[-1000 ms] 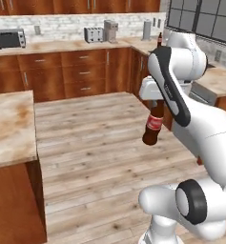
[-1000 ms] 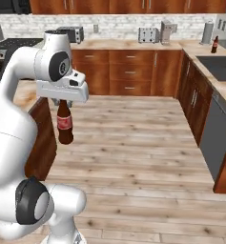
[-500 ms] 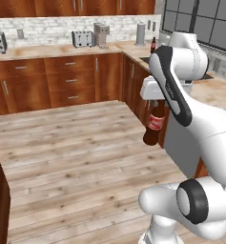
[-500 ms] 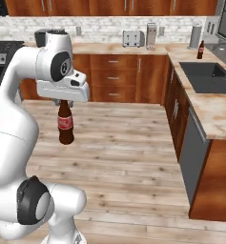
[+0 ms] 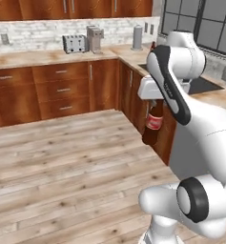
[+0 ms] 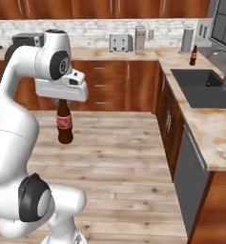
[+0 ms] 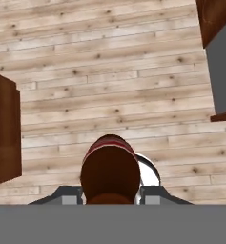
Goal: Place the large bottle from the dining counter next to the other large bottle outside the sink, and place the small bottle from the dining counter next to the other small bottle inside the sink.
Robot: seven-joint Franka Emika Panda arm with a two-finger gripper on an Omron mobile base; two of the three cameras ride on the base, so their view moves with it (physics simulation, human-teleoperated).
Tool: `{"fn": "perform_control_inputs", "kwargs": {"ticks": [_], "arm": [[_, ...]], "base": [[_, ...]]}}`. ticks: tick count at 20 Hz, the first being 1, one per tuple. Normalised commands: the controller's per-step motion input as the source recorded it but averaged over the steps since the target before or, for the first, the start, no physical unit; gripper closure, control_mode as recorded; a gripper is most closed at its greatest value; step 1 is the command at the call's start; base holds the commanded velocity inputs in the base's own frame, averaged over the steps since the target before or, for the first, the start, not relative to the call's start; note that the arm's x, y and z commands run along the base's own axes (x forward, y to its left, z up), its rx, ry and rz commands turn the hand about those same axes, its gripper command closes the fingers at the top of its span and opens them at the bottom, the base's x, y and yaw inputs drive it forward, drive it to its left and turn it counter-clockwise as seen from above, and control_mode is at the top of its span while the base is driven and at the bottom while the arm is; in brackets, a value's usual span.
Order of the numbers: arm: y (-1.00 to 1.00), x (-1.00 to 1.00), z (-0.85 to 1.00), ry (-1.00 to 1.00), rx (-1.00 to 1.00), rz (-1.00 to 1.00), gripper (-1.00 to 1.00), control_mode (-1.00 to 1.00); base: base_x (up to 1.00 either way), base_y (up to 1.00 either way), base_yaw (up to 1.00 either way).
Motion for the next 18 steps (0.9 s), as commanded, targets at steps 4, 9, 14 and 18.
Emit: {"fn": "perform_control_inputs", "kwargs": {"ticks": [4,9,14,18], "arm": [[0.0,0.0,0.0,0.0,0.0,0.0,1.0,1.0],[0.0,0.0,0.0,0.0,0.0,0.0,1.0,1.0],[0.0,0.0,0.0,0.0,0.0,0.0,1.0,1.0],[0.0,0.0,0.0,0.0,0.0,0.0,1.0,1.0]], "base": [[0.78,-0.05,-0.32],[0.63,-0.13,-0.45],[0.53,-0.02,-0.48],[0.26,0.0,-0.52]]}}
